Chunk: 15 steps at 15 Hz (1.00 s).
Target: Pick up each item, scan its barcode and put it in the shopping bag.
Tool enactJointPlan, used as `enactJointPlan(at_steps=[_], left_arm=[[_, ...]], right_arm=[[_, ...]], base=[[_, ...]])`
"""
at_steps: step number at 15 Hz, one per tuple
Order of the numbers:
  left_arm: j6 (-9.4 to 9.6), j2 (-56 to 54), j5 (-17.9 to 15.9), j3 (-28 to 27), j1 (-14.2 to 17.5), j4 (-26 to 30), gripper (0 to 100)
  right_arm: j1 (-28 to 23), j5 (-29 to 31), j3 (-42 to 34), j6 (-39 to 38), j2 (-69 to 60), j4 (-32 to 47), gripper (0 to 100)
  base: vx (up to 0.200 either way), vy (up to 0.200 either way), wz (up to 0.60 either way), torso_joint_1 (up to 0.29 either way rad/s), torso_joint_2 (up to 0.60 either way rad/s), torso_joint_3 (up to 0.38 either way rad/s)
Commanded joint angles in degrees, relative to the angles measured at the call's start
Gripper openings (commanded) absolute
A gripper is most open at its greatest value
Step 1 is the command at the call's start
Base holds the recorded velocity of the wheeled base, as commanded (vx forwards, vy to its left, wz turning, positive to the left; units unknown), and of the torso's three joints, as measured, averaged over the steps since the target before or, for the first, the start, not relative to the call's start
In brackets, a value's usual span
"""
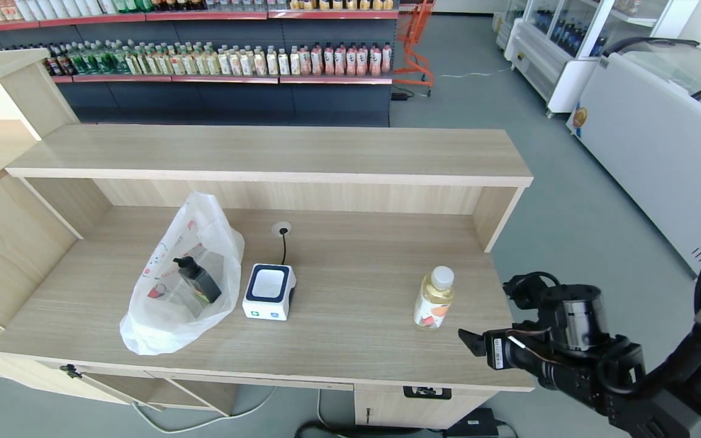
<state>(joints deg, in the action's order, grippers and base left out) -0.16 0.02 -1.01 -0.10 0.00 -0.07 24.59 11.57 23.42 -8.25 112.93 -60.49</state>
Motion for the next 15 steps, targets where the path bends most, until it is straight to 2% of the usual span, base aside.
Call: enactJointPlan(at_steps=[1,4,7,15], left_arm=[[-0.02,0.0,0.0,0.0,0.0,0.0,100],[-0.02,0.0,0.0,0.0,0.0,0.0,100],[-0.02,0.0,0.0,0.0,0.0,0.0,100],[-0.02,0.0,0.0,0.0,0.0,0.0,100]], right_arm=[[1.9,1.9,0.8,-0.4,7.6,-3.5,100],[2.8,6.8,3.7,-0.6,12.4,-10.6,100],[2.9,7.2,6.9,-0.2,16.7,-17.3,100],[3.9,7.3,18.6,2.8,24.4,-20.7,100]], base=[[0.0,0.0,0.0,0.0,0.0,0.0],[0.0,0.0,0.0,0.0,0.0,0.0],[0.0,0.0,0.0,0.0,0.0,0.0],[0.0,0.0,0.0,0.0,0.0,0.0]])
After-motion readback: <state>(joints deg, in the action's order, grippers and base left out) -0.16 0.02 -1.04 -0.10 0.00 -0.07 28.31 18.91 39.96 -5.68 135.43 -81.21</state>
